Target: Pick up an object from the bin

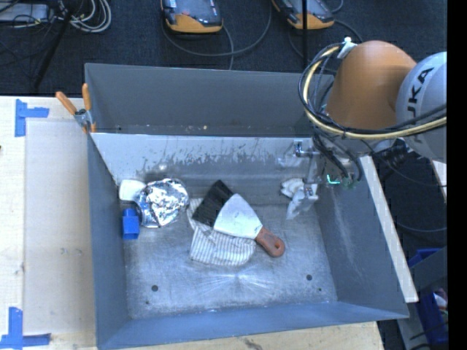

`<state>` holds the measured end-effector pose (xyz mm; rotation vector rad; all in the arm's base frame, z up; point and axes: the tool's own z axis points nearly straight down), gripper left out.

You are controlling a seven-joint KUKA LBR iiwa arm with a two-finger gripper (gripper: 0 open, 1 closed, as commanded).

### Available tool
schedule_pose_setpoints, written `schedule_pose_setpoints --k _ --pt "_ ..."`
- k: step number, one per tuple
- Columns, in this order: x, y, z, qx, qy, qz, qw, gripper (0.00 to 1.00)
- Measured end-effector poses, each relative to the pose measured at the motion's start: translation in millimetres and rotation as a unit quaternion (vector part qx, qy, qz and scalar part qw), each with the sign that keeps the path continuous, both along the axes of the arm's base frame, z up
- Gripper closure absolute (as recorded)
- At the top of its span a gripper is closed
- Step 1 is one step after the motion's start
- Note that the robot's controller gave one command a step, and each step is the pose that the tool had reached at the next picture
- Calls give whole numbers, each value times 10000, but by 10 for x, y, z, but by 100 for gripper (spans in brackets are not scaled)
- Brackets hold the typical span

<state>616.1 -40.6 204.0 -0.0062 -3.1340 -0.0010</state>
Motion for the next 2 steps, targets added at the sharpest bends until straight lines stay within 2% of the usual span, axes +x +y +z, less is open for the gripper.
schedule_pose_setpoints --k 1,2 --pt "16 1 45 -2 -38 3 10000 0" --pt "-62 96 -421 -5 -72 16 10000 0"
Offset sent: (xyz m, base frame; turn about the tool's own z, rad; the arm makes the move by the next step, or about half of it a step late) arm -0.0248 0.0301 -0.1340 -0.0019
